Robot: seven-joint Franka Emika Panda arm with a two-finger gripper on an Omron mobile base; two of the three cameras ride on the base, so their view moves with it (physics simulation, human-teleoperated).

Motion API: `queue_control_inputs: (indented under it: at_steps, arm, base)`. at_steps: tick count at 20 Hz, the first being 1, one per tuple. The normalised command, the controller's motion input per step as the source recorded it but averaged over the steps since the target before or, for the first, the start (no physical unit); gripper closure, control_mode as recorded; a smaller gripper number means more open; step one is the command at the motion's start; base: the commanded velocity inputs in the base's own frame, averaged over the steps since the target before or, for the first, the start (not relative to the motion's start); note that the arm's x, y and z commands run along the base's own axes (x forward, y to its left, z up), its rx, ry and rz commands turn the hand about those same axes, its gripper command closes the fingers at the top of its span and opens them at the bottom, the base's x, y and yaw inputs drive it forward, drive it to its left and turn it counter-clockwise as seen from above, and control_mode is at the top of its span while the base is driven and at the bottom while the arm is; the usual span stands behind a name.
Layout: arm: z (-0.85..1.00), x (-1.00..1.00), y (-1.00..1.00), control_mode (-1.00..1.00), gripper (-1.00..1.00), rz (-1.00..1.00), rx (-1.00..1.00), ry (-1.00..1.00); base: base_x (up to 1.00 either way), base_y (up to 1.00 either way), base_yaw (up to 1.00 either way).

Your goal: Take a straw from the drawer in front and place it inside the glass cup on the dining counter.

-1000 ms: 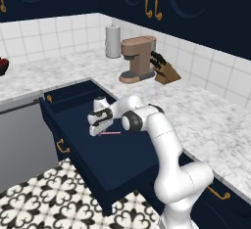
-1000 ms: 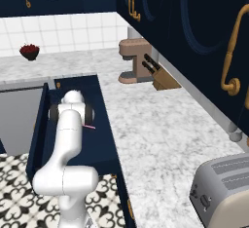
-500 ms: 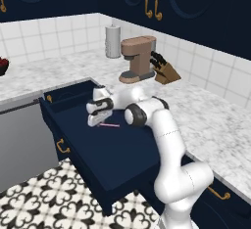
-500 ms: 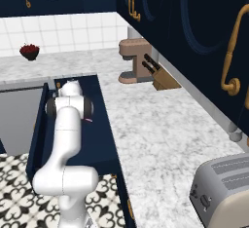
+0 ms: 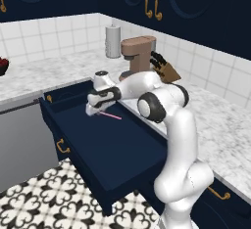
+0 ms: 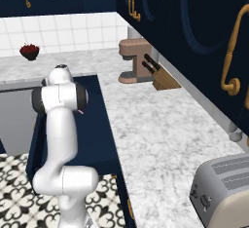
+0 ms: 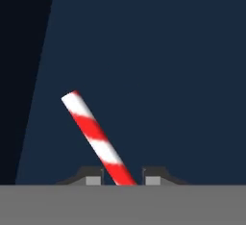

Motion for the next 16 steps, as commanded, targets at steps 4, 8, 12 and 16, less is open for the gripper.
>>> queue_control_inputs:
  at_steps: [4, 8, 12, 16]
  arm:
    - [1.00, -0.93, -0.04, -1.00, 1.00, -0.26, 0.04, -0.28]
    - [1.00, -0.72, -0.23, -1.00, 1.00, -0.24, 0.12, -0.14]
    - [1.00, -0.49, -0.32, -1.00, 1.00, -0.23, 0.15, -0.03]
    - [1.00, -0.43, -0.34, -1.00, 1.00, -0.17, 0.16, 0.00]
  base:
    - [0.00, 0.00, 0.00]
    - [0.00, 0.00, 0.00]
    - [0.00, 0.00, 0.00]
    - [0.00, 0.00, 0.00]
